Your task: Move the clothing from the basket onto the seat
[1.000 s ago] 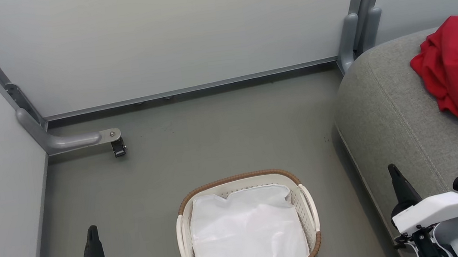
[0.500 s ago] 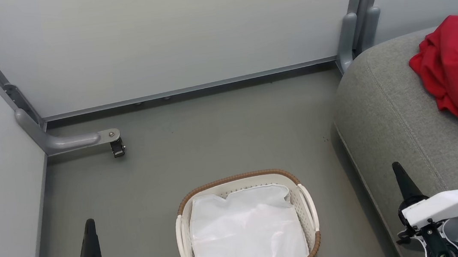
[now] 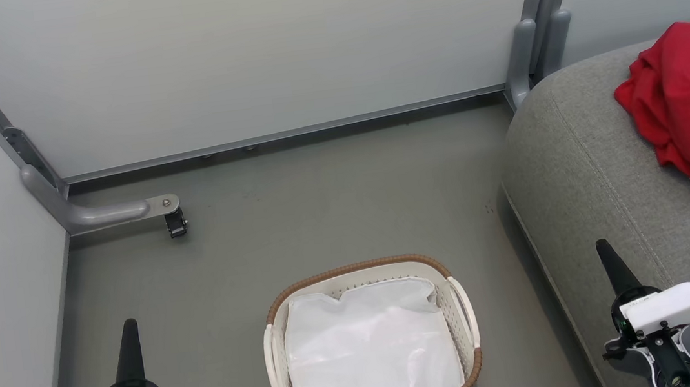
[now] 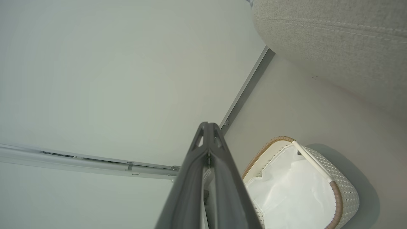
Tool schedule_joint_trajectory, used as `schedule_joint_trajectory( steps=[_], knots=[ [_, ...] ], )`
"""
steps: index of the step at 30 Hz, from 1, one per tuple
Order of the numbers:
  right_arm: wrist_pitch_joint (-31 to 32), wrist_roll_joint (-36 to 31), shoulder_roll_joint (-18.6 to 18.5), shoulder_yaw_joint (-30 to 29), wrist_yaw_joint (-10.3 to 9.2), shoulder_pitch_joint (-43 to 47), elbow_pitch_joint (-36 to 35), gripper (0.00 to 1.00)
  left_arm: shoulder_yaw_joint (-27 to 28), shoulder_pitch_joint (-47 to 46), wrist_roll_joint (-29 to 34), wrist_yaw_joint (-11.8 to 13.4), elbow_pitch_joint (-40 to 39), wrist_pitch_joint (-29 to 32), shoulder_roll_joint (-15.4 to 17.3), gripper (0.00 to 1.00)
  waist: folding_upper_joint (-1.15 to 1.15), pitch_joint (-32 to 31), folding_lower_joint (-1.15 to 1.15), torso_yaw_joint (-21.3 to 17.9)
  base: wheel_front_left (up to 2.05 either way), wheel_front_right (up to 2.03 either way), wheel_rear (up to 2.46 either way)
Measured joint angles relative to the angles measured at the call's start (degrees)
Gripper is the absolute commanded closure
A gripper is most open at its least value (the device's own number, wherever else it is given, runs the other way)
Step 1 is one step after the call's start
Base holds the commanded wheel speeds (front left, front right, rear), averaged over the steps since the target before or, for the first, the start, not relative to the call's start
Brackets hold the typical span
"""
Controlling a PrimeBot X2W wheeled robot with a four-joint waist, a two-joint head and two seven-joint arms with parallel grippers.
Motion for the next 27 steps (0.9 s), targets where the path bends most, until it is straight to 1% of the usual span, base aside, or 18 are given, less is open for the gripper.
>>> schedule_joint_trajectory(
  steps=[27],
  knots=[
    [3.5,12.6,-0.1,-2.1,-0.03,-0.2,-1.1,1.0,1.8,-2.4,-11.6,-0.8,0.4,3.5,0.0,1.0,0.0,0.1,0.0,-0.4,0.0,0.0,0.0]
  ],
)
